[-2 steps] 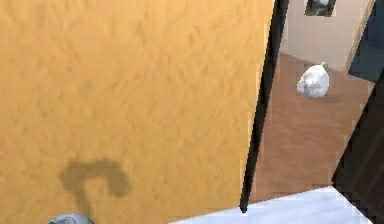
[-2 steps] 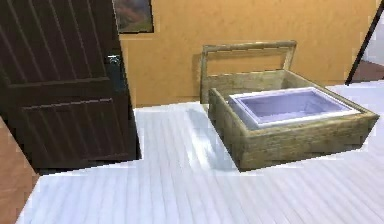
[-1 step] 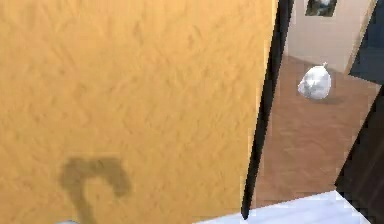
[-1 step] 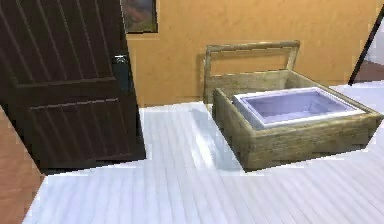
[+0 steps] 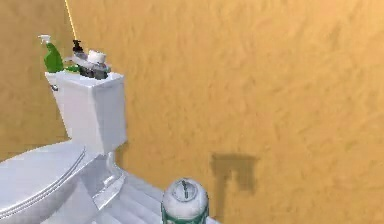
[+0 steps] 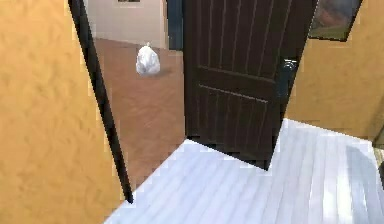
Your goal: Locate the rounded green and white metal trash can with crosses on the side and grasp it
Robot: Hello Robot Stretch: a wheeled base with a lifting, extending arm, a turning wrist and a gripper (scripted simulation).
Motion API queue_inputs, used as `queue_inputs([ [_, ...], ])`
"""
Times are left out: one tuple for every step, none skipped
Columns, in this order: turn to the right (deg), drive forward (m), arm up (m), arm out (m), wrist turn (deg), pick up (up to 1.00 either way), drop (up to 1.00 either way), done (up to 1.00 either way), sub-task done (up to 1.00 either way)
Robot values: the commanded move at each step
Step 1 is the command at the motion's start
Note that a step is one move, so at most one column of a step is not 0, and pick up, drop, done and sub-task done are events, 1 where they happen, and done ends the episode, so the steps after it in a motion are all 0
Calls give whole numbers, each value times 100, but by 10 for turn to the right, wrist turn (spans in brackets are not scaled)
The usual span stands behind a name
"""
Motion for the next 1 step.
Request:
queue_inputs([
  [-450,0,0,0,0,0,0,0,0],
])
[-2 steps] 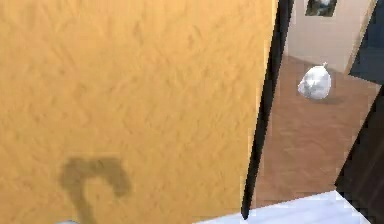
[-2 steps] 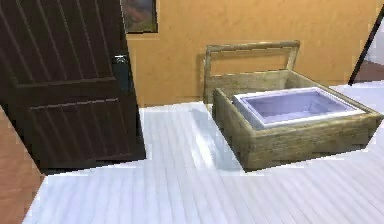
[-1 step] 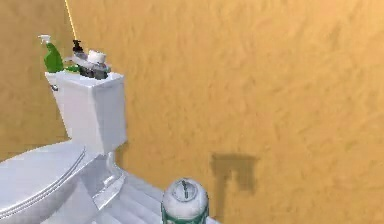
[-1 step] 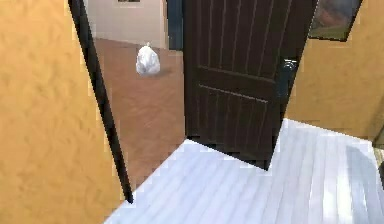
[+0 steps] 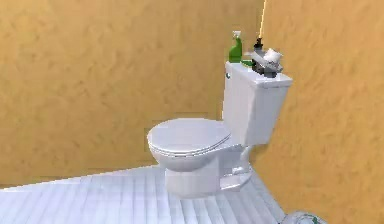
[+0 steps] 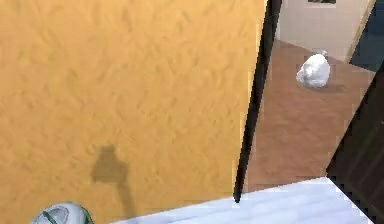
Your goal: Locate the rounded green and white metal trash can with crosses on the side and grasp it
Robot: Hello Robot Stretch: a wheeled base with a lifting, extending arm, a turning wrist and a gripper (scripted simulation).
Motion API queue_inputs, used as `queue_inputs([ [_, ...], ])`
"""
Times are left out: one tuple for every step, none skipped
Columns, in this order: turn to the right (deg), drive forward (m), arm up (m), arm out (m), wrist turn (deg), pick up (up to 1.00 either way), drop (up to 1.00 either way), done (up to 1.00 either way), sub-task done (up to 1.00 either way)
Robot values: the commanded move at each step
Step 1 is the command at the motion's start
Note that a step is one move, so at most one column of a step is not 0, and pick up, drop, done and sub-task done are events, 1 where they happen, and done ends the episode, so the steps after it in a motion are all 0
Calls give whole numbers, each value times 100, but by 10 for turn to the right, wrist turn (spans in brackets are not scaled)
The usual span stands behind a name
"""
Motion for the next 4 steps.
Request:
queue_inputs([
  [-420,0,0,0,0,0,0,0,0],
  [0,0,20,0,0,0,0,0,0],
  [0,0,0,48,0,0,0,0,0],
  [0,0,0,0,450,0,0,0,0],
])
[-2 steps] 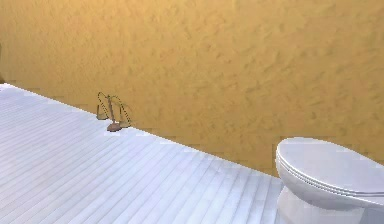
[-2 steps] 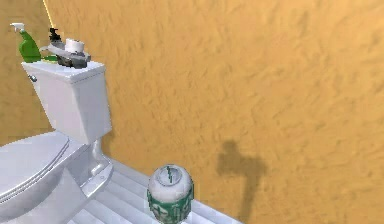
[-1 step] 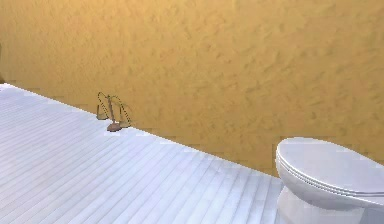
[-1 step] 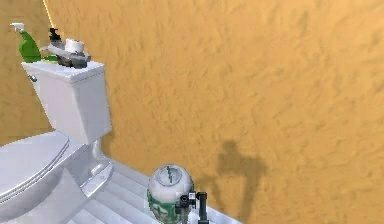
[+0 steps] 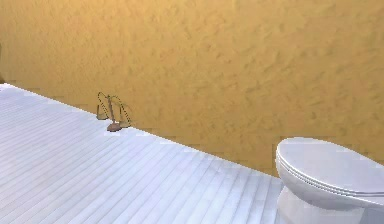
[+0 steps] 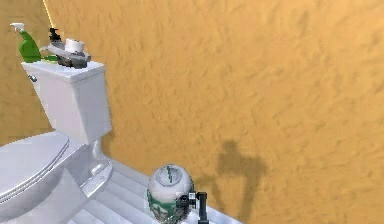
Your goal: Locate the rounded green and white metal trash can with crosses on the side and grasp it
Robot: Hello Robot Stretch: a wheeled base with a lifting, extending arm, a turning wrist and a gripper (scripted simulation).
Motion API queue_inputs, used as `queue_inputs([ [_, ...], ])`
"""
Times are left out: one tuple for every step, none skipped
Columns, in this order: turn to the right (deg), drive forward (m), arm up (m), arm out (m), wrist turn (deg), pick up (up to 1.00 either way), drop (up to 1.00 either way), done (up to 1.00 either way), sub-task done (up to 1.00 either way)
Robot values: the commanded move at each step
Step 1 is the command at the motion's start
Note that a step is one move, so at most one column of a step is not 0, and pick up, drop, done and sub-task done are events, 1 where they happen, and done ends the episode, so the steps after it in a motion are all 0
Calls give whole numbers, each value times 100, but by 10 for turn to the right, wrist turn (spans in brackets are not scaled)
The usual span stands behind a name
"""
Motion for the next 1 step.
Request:
queue_inputs([
  [0,0,0,0,450,0,0,0,0],
])
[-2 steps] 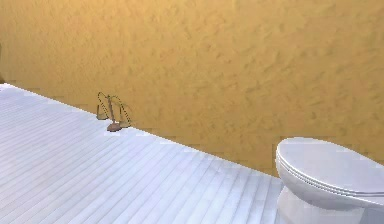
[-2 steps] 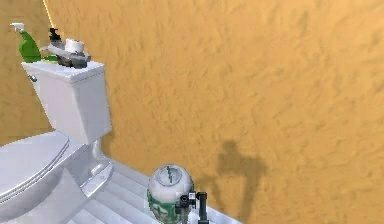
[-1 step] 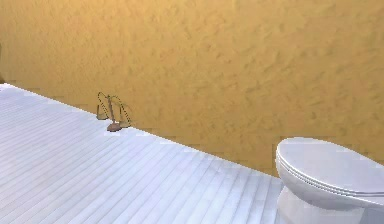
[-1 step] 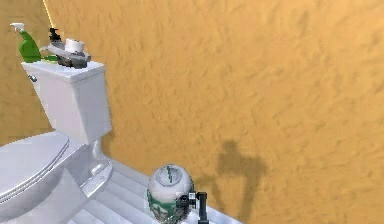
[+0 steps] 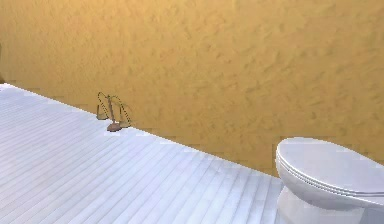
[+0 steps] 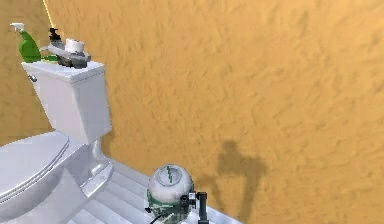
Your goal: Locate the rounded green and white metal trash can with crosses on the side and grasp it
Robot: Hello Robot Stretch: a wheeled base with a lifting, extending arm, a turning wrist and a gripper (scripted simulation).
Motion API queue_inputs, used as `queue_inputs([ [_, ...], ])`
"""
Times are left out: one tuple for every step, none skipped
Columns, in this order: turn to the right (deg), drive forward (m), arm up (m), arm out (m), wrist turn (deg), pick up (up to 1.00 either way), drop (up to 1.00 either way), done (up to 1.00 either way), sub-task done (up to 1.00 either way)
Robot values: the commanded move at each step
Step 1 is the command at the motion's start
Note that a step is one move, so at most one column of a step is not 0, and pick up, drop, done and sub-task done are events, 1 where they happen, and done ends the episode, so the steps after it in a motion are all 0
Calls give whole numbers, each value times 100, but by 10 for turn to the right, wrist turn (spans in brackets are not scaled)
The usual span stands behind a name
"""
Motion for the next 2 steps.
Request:
queue_inputs([
  [0,0,0,0,450,0,0,0,0],
  [0,0,0,0,180,0,0,0,0],
])
